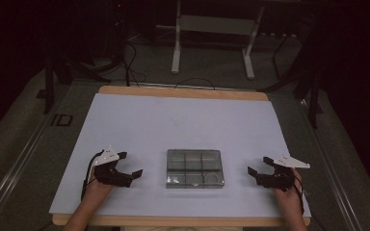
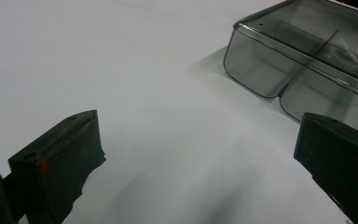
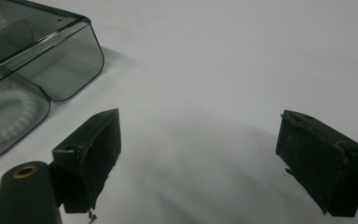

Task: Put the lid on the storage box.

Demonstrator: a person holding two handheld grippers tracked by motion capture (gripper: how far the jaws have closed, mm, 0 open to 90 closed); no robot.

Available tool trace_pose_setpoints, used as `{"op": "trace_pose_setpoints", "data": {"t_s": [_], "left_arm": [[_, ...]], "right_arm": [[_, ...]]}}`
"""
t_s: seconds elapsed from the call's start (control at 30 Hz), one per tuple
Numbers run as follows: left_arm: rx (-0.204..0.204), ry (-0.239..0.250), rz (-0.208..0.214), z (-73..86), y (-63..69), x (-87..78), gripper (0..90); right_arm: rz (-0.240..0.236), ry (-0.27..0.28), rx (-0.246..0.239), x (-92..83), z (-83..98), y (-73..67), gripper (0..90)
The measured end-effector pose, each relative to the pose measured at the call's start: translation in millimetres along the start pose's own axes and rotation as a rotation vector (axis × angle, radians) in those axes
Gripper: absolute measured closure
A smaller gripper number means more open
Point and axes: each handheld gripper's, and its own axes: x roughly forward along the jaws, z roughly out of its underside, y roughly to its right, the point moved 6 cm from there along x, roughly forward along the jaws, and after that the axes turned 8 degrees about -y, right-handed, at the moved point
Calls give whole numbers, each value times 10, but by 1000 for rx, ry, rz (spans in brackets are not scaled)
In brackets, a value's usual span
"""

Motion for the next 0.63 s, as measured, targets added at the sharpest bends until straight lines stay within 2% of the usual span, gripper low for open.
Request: {"op": "trace_pose_setpoints", "data": {"t_s": [0.13, 0.23, 0.37, 0.5, 0.53, 0.63], "left_arm": [[-8, 22, -16, -2, -14, -21, 12], [-8, 21, -28, -1, -14, -19, 12], [-9, 14, -66, 1, -15, -9, 12], [-21, 22, -73, 1, -21, -12, 12], [-21, 24, -74, 2, -23, -15, 12], [-16, 25, -78, 3, -18, -15, 12]], "right_arm": [[8, 17, 15, -11, 0, 11, 138], [13, 21, 18, -13, 1, 19, 138], [25, 34, 28, -24, 4, 23, 138], [34, 37, 28, -24, 5, 25, 139], [56, 29, 19, -13, 7, 22, 147], [60, -1, 10, 16, 11, 12, 147]]}}
